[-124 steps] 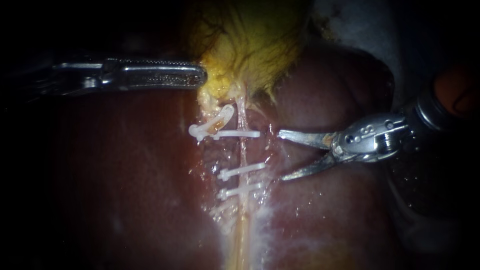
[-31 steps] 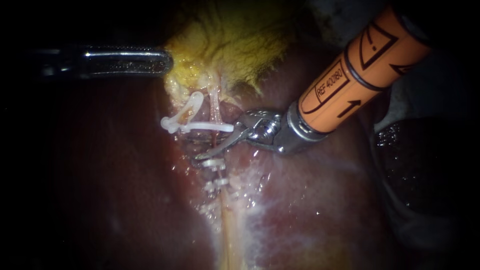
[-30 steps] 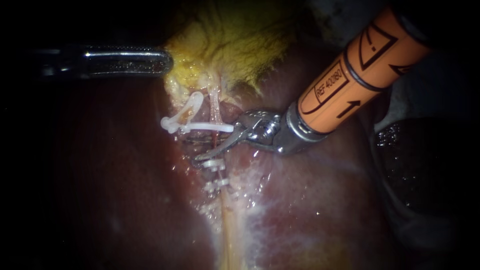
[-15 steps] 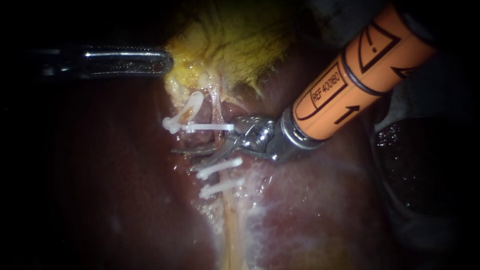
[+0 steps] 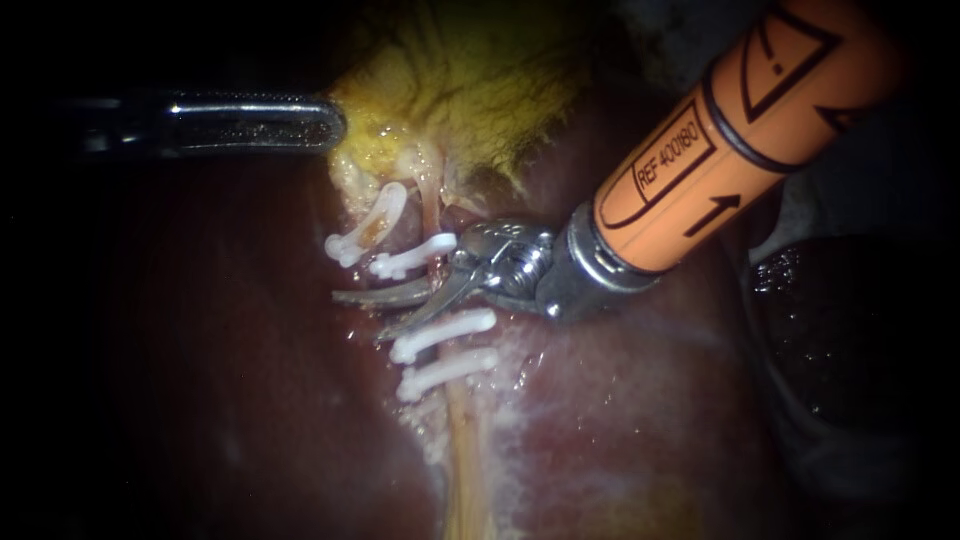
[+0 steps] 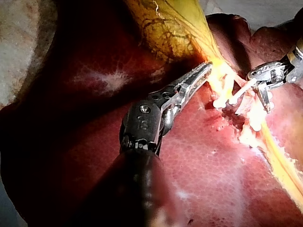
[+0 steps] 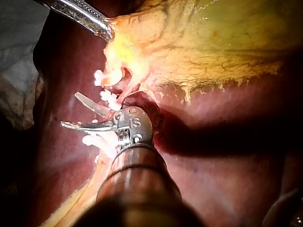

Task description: Go to the cutting position right tube

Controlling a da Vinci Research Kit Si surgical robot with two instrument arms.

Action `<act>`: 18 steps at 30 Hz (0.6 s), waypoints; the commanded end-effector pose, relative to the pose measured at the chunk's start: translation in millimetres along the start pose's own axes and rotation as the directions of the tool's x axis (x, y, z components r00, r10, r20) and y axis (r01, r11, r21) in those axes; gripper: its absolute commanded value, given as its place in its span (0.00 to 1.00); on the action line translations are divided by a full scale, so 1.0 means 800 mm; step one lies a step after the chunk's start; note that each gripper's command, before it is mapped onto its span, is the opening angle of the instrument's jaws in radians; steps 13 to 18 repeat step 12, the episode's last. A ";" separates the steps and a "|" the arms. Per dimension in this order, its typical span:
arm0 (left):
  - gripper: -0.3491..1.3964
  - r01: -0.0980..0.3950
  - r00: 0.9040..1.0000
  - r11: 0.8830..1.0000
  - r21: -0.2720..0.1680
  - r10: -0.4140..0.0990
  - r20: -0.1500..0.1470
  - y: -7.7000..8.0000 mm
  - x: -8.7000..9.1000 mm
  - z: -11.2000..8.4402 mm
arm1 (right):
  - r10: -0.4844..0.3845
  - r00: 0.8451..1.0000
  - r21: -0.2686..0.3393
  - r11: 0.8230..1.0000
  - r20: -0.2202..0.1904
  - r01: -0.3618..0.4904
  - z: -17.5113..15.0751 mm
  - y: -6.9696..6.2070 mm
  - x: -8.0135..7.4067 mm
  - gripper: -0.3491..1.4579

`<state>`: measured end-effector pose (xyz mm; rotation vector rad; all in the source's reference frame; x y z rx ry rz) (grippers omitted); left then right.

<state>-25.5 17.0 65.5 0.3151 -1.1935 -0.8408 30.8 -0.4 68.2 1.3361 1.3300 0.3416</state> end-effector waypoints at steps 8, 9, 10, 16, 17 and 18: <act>0.00 0.000 1.000 1.000 0.000 0.000 0.000 0.0000 0.0000 0.0000 | 0.001 1.000 0.000 1.000 0.000 -0.001 0.0000 0.0001 0.0000 0.75; 0.00 0.000 1.000 1.000 0.000 0.000 0.000 0.0000 0.0000 0.0000 | 0.001 1.000 0.000 1.000 0.000 -0.001 0.0000 0.0000 0.0000 0.75; 0.00 0.000 1.000 1.000 0.000 0.000 0.000 0.0000 0.0000 0.0000 | 0.001 1.000 0.000 1.000 0.000 -0.001 0.0000 0.0000 0.0000 0.75; 0.00 0.000 1.000 1.000 0.000 0.000 0.000 0.0000 0.0000 0.0000 | 0.001 1.000 -0.005 1.000 -0.003 -0.001 0.0000 0.0001 -0.0001 0.75; 0.00 0.000 1.000 1.000 0.000 0.000 0.000 0.0000 0.0000 0.0000 | 0.001 1.000 -0.005 1.000 -0.003 -0.001 0.0000 0.0001 -0.0001 0.75; 0.00 0.000 1.000 1.000 0.000 0.000 0.000 0.0000 0.0000 0.0000 | 0.001 1.000 -0.005 1.000 -0.003 -0.001 0.0000 0.0001 -0.0001 0.75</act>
